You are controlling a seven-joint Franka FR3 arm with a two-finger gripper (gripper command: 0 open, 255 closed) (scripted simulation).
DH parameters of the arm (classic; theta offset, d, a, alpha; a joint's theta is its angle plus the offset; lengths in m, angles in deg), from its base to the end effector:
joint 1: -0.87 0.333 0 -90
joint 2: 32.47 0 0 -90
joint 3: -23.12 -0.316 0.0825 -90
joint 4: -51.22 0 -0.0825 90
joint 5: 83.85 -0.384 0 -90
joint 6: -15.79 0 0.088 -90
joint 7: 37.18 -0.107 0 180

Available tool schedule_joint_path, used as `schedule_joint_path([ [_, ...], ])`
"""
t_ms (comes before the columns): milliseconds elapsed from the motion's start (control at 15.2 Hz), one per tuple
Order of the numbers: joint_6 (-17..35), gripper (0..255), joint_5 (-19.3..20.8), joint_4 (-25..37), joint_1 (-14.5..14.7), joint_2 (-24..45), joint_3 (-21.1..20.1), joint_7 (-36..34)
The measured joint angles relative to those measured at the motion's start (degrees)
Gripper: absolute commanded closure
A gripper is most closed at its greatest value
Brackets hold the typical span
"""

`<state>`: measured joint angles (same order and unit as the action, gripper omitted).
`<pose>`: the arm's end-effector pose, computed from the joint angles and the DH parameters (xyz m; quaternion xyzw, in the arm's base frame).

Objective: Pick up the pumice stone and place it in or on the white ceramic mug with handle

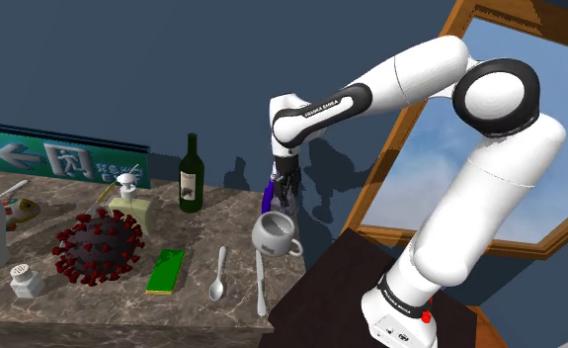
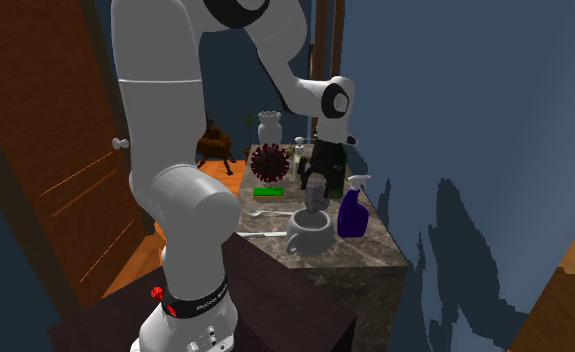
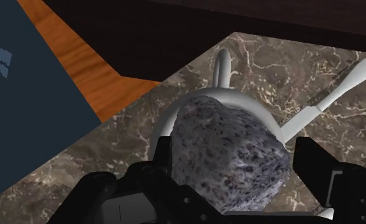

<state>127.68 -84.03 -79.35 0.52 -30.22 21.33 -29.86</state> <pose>0.4764 0.0122 0.3137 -0.9806 -0.0744 0.1813 0.0112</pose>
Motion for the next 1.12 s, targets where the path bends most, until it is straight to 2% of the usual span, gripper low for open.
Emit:
schedule_joint_path([
  [264,-2.9,255,-0.1,1.4,0.0,-1.5,0.0,0.0],
  [528,-6.7,255,0.1,0.2,-0.4,-6.5,0.4,0.7],
  [1122,-0.7,255,0.2,-2.7,-0.4,-3.4,0.4,0.7],
])
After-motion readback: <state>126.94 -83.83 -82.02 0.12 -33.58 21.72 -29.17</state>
